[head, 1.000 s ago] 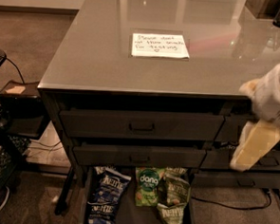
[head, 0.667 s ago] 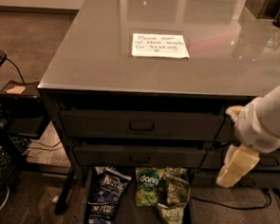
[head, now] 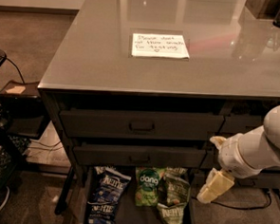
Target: Pick green rice chip bag from bottom drawer and place on counter
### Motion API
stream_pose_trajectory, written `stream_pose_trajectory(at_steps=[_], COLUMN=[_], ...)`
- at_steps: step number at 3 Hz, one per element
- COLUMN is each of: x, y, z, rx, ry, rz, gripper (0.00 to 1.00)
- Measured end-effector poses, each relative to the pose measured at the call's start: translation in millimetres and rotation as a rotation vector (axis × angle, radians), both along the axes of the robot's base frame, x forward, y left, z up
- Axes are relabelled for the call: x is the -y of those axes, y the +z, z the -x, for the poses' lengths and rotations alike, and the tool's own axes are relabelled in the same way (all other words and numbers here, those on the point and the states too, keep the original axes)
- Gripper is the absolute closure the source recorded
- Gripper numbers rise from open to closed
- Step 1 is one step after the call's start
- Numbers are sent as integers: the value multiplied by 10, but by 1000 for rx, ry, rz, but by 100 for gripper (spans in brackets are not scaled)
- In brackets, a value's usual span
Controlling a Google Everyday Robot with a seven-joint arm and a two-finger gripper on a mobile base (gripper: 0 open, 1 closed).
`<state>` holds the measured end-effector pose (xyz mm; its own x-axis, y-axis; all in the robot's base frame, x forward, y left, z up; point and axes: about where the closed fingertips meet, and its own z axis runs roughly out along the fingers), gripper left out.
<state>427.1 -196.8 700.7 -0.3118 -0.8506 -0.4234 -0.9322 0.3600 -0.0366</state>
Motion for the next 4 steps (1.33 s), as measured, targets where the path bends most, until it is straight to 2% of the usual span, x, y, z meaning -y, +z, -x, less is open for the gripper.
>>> stream_pose_trajectory(at_steps=[1,2,3,4], x=[0,-4,-139,-334], y=[0,-266,-947,-1557], z=[0,4,14,-115], rx=[0,36,89,143], ry=[0,12,63,105], rz=[0,-19,-79,-137], gripper=[0,0,0,0])
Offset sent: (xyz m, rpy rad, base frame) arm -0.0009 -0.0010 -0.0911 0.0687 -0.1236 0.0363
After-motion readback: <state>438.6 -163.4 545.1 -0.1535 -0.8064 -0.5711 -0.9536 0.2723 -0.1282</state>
